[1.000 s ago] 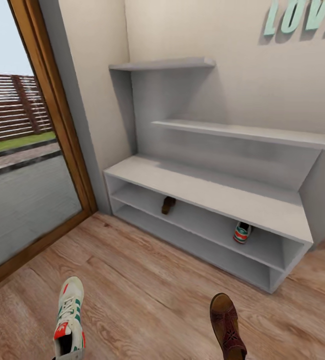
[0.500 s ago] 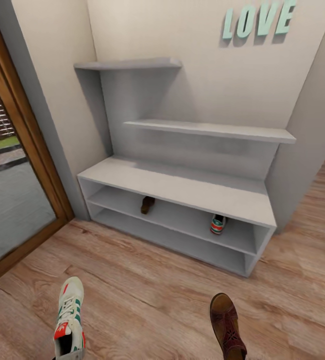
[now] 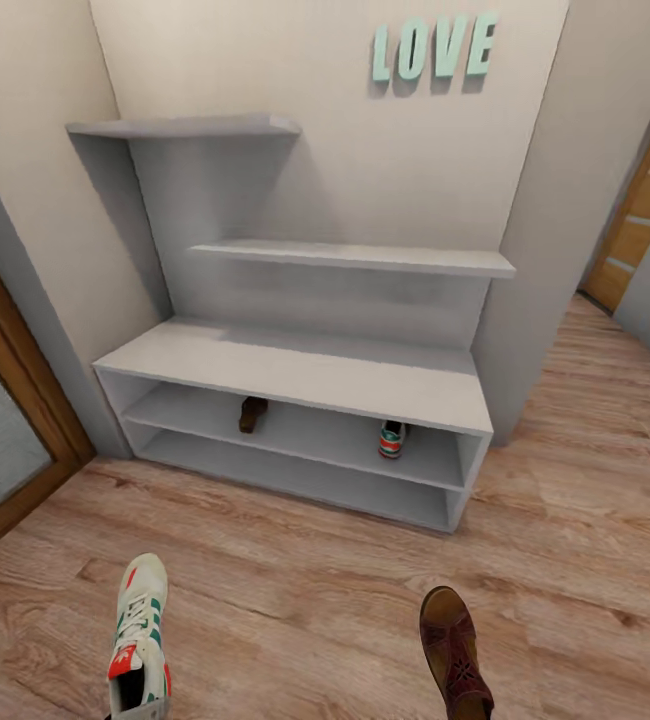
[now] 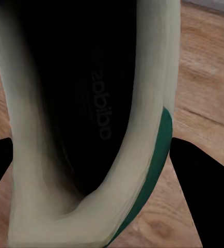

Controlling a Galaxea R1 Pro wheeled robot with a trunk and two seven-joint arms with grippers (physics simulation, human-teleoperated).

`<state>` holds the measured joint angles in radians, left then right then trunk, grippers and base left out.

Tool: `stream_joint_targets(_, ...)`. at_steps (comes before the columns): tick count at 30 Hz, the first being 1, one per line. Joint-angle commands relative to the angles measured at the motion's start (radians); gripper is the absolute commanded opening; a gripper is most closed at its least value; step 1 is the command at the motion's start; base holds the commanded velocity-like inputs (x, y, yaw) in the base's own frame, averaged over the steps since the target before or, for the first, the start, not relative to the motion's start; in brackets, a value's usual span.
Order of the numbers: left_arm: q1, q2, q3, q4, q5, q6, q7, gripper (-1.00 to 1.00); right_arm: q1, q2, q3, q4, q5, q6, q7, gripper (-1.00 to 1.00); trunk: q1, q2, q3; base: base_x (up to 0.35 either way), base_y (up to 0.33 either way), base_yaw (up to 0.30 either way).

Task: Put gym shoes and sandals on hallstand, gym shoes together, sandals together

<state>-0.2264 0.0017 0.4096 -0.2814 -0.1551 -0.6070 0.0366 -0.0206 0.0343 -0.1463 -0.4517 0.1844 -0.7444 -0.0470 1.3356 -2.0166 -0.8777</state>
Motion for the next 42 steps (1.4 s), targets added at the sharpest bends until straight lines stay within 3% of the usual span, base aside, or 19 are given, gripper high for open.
stream_joint_targets(1, -0.001, 0.0, 0.005, 0.001, -0.011, -0.004, 0.003, -1.0, -0.001, 0.001, -0.005, 0.001, 0.011, -0.003, -0.005, -1.0, 0.0, 0.0, -0.001, 0.0, 0.0, -0.3)
stream_joint_targets(31, -0.001, 0.0, 0.005, 0.001, -0.011, -0.004, 0.003, -1.0, -0.001, 0.001, -0.005, -0.001, 0.01, -0.003, -0.006, -1.0, 0.0, 0.0, -0.001, -0.051, 0.048, -0.299)
stream_joint_targets(42, -0.001, 0.0, 0.005, 0.0, -0.011, -0.004, 0.003, -1.0, -0.001, -0.001, -0.007, -0.005, 0.01, -0.003, -0.005, -1.0, 0.0, 0.0, -0.001, 0.0, 0.0, -0.066)
